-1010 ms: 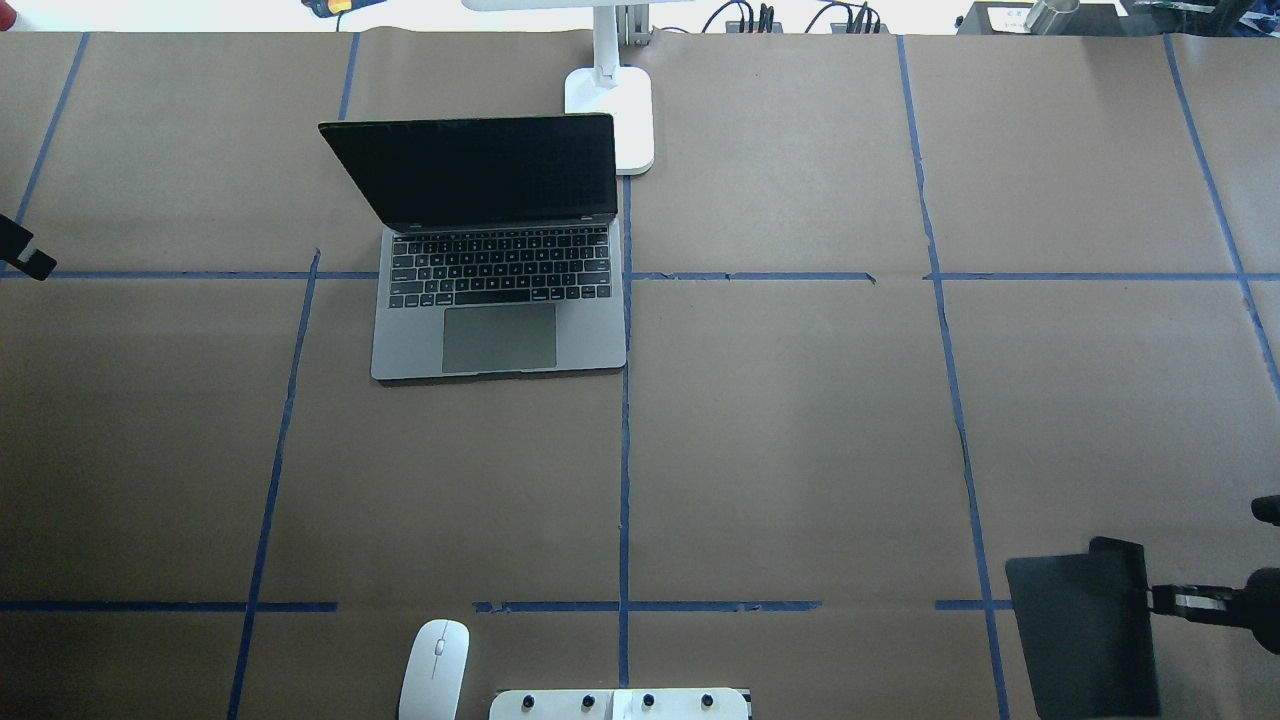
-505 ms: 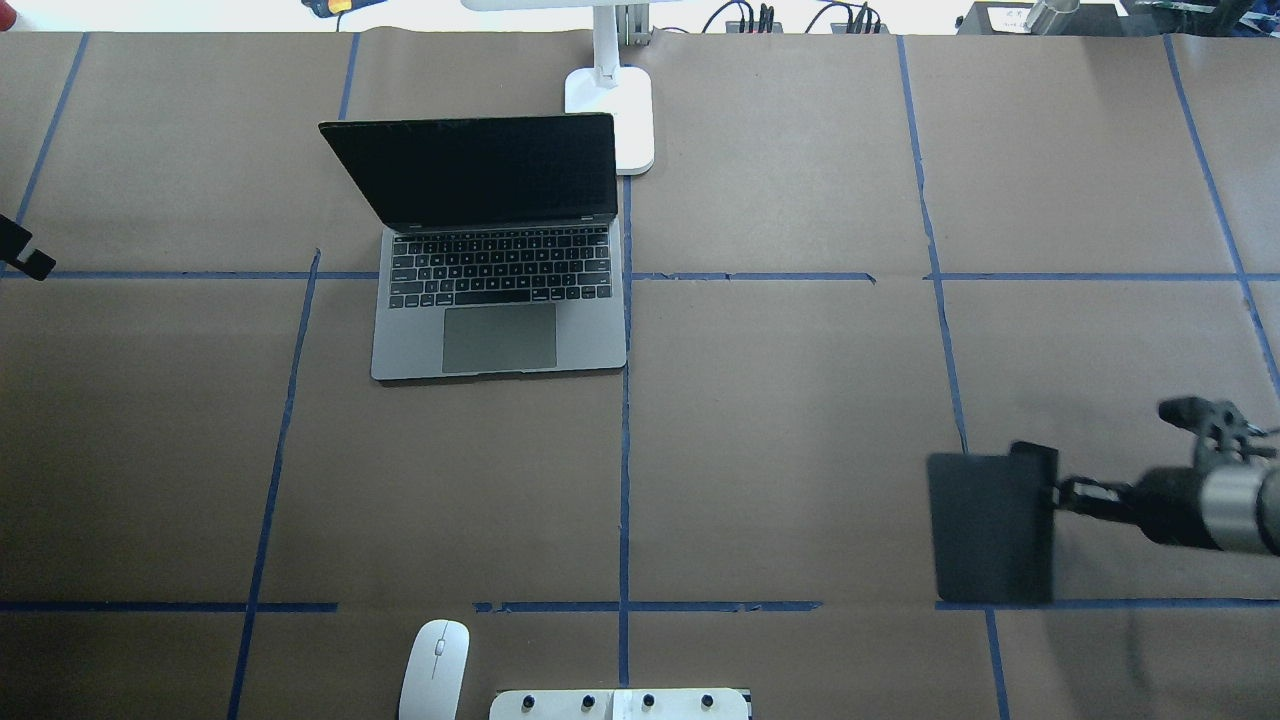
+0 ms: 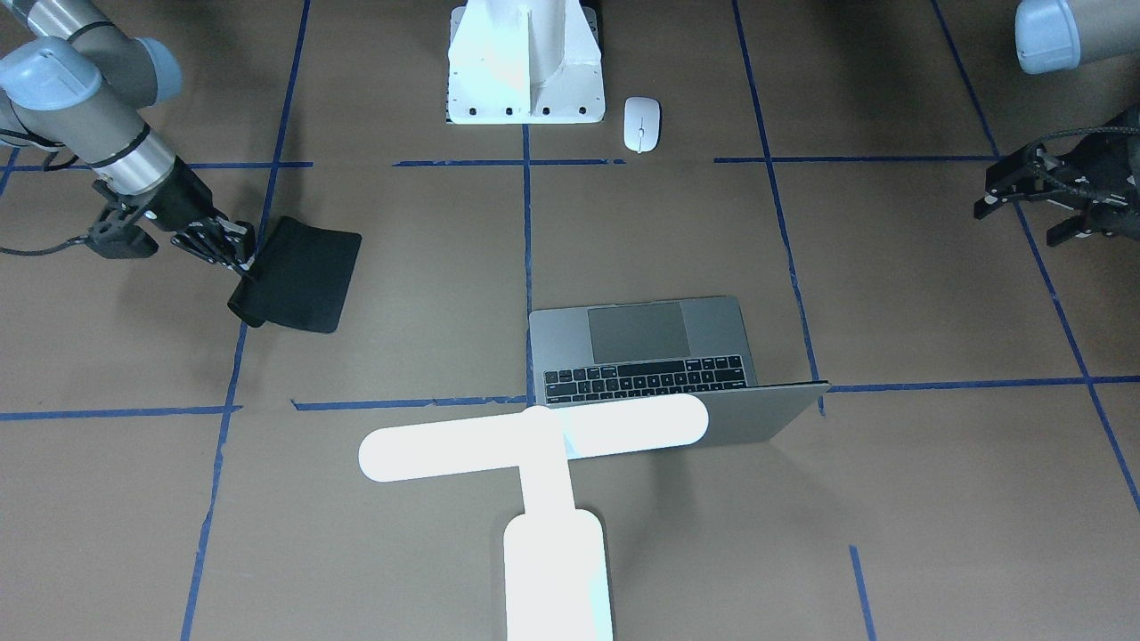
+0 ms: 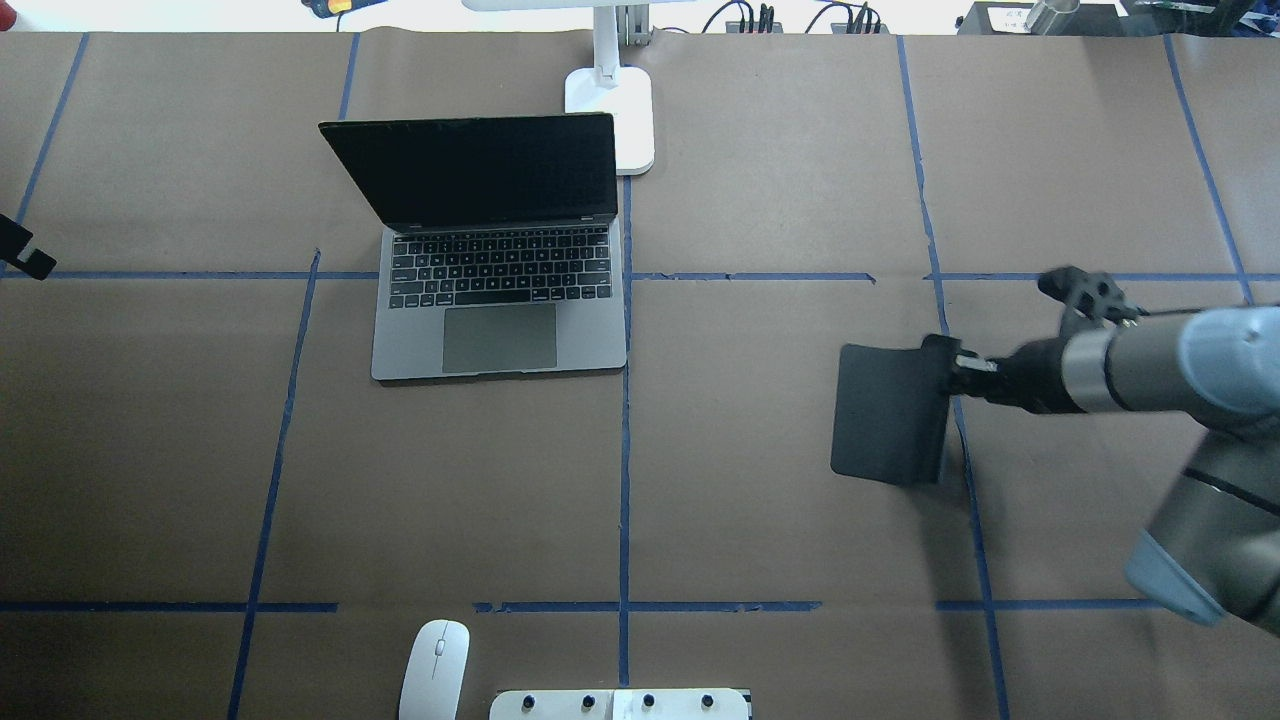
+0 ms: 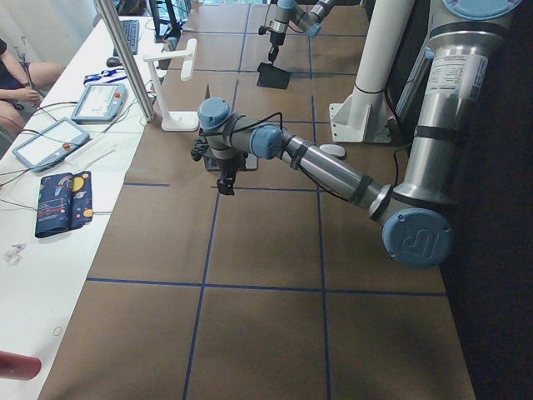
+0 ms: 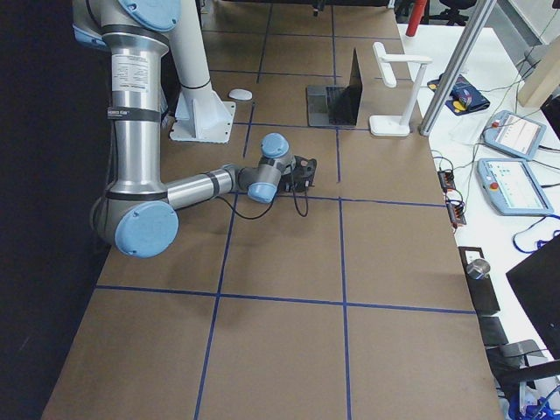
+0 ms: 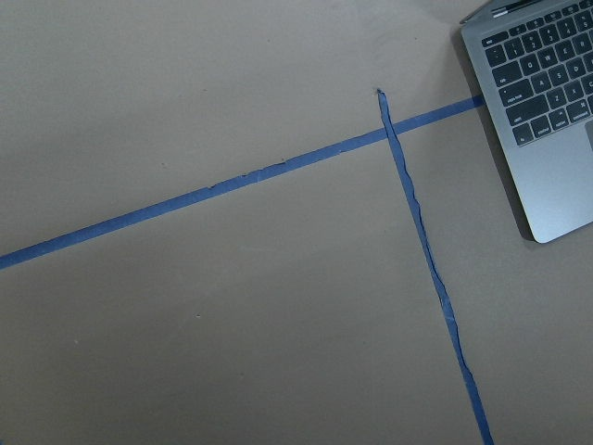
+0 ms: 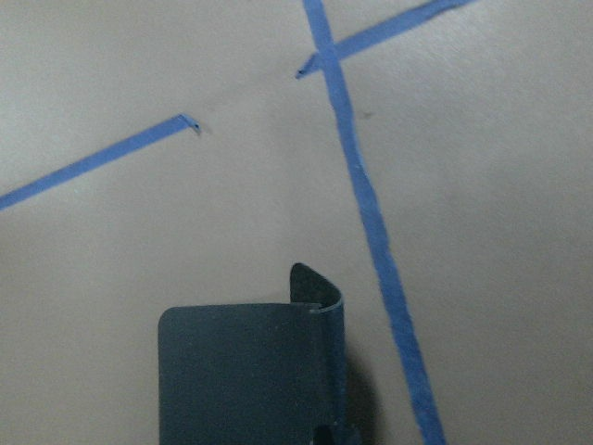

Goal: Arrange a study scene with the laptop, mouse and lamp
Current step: 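Carry the mouse pad and lower it beside the laptop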

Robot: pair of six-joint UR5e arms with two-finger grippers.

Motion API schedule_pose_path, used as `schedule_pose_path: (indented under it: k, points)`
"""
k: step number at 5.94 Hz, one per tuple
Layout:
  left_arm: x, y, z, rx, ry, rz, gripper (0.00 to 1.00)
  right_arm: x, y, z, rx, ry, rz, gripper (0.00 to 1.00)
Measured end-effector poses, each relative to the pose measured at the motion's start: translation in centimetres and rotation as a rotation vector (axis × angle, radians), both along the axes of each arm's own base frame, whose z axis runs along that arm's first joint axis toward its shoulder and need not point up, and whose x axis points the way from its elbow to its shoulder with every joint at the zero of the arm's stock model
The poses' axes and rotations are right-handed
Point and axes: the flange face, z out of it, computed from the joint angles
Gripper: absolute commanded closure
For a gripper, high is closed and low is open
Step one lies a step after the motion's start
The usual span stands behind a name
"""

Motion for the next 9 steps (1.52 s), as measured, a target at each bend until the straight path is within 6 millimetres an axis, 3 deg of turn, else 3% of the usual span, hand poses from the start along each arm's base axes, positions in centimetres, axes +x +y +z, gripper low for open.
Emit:
schedule_pose_path:
  k: [1, 3, 5, 6, 7, 9]
  points:
    - [0.0, 0.0, 0.0, 0.000, 0.000, 0.000, 0.00, -3.6, -4.4, -3.7, -0.004, 0.018, 0.013, 1.00]
    - [0.1, 0.0, -0.1, 0.002, 0.001, 0.001, 0.00, -10.1, -11.2, -7.6, -0.007, 0.041, 0.020, 1.00]
    - [0.1, 0.0, -0.1, 0.002, 0.001, 0.001, 0.00, -12.8, -14.2, -11.3, 0.004, 0.027, 0.025, 1.00]
    - [0.1, 0.0, -0.1, 0.002, 0.001, 0.001, 0.00, -13.2, -14.6, -12.7, 0.013, 0.016, 0.026, 0.11]
    - [0.1, 0.0, -0.1, 0.002, 0.001, 0.002, 0.00, -13.6, -14.5, -13.1, 0.017, 0.015, 0.019, 0.00]
    - [0.4, -0.3, -0.7, 0.012, 0.004, 0.006, 0.00, -12.6, -15.2, -12.2, 0.007, 0.069, -0.065, 0.00]
